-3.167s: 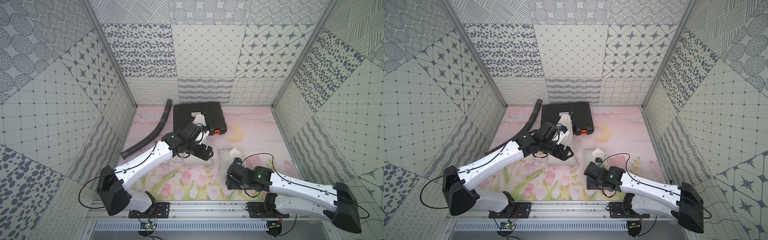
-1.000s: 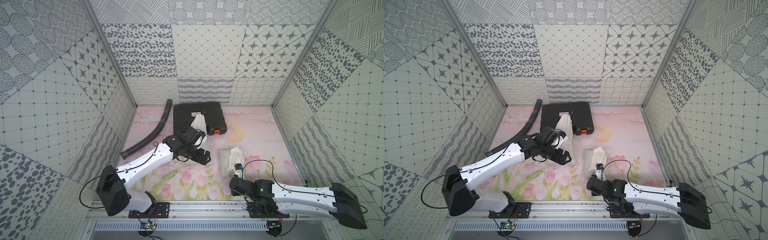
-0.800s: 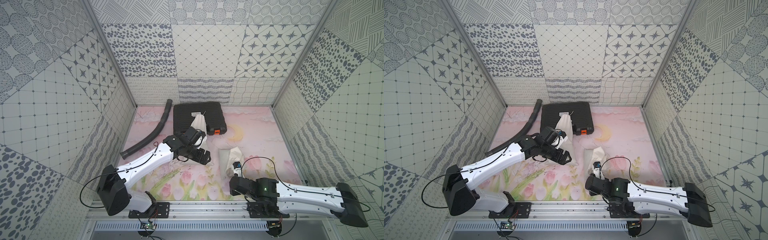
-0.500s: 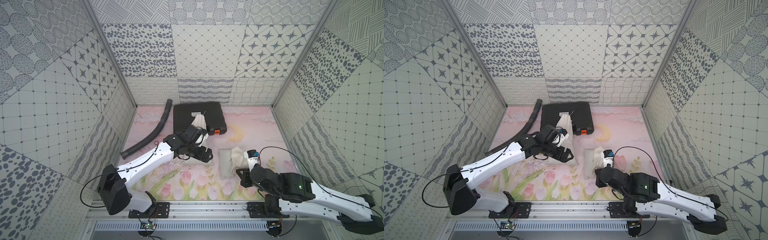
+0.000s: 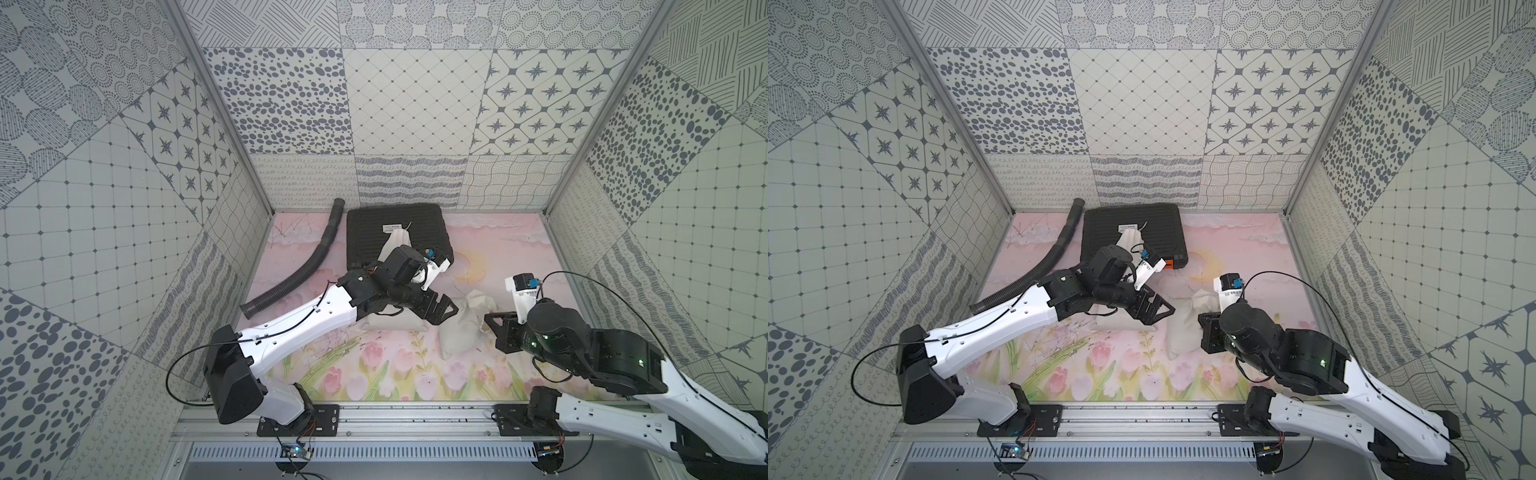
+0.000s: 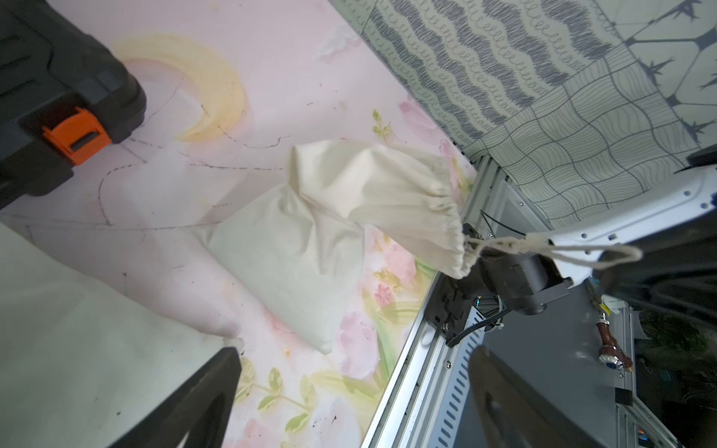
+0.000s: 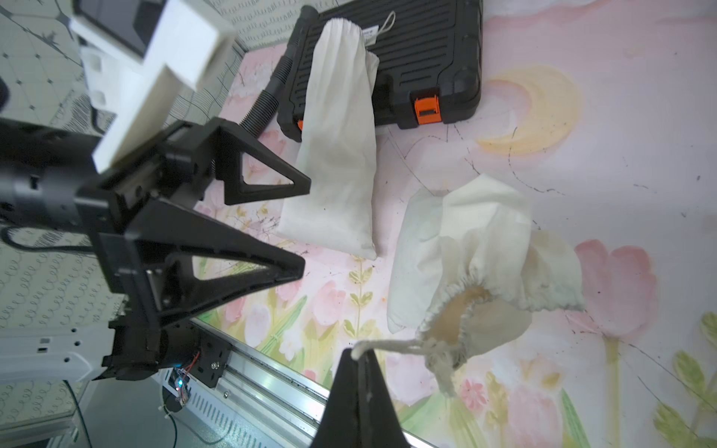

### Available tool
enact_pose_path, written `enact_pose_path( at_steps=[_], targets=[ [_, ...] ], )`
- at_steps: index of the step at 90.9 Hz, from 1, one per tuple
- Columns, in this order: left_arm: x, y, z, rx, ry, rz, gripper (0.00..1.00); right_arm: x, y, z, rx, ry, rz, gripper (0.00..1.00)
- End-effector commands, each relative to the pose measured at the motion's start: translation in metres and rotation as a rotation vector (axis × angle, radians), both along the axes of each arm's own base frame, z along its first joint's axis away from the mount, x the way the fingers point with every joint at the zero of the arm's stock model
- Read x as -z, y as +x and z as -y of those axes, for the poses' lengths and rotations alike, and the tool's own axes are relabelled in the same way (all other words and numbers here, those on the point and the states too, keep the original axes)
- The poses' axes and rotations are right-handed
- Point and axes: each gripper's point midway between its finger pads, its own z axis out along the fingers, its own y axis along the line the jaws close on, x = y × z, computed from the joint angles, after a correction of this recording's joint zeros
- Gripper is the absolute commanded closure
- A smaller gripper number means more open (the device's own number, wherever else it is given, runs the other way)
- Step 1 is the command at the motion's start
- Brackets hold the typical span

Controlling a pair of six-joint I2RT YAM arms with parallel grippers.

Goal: Close the soil bag
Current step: Frap the soil bag at the center of the board.

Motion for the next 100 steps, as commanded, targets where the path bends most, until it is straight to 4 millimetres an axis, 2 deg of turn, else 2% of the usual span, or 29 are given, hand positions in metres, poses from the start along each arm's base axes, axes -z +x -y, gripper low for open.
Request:
enact_pose_path(
  at_steps=[1, 15, 25, 32, 47, 57, 67, 77, 84, 95, 100],
  targets=[
    [-0.059, -0.001, 0.034, 0.111, -0.176, 0.222, 0.04, -0.037, 0.002, 0.003, -0.02, 0.049, 0.075, 1.0],
    [-0.085, -0.009, 0.047, 0.161, -0.212, 0.351, 0.04, -0.075, 0.009, 0.0, -0.029, 0.06, 0.149, 1.0],
    [-0.093, -0.008, 0.052, 0.169, -0.211, 0.414, 0.04, -0.1, 0.013, -0.002, -0.03, 0.07, 0.201, 1.0],
    [-0.098, -0.005, 0.054, 0.153, -0.214, 0.456, 0.04, -0.107, 0.017, -0.009, -0.047, 0.064, 0.209, 1.0],
    [-0.123, -0.004, 0.062, 0.146, -0.241, 0.566, 0.04, -0.115, 0.026, -0.02, -0.052, 0.08, 0.205, 1.0],
    [-0.127, -0.001, 0.065, 0.128, -0.221, 0.622, 0.07, -0.121, 0.032, -0.028, -0.057, 0.096, 0.195, 1.0],
    [-0.136, -0.007, 0.069, 0.121, -0.163, 0.778, 0.1, -0.125, 0.036, -0.034, -0.054, 0.112, 0.184, 1.0],
    [-0.135, -0.01, 0.075, 0.142, -0.112, 0.861, 0.11, -0.141, 0.04, -0.036, -0.042, 0.145, 0.201, 1.0],
    [-0.132, -0.004, 0.075, 0.111, -0.085, 0.904, 0.16, -0.152, 0.041, -0.036, -0.036, 0.165, 0.214, 1.0],
    [-0.122, 0.017, 0.07, 0.012, -0.011, 0.967, 0.4, -0.166, 0.043, -0.035, -0.021, 0.196, 0.229, 1.0],
    [-0.115, 0.025, 0.069, -0.013, 0.025, 0.988, 0.45, -0.171, 0.044, -0.033, -0.009, 0.207, 0.234, 1.0]
  ],
)
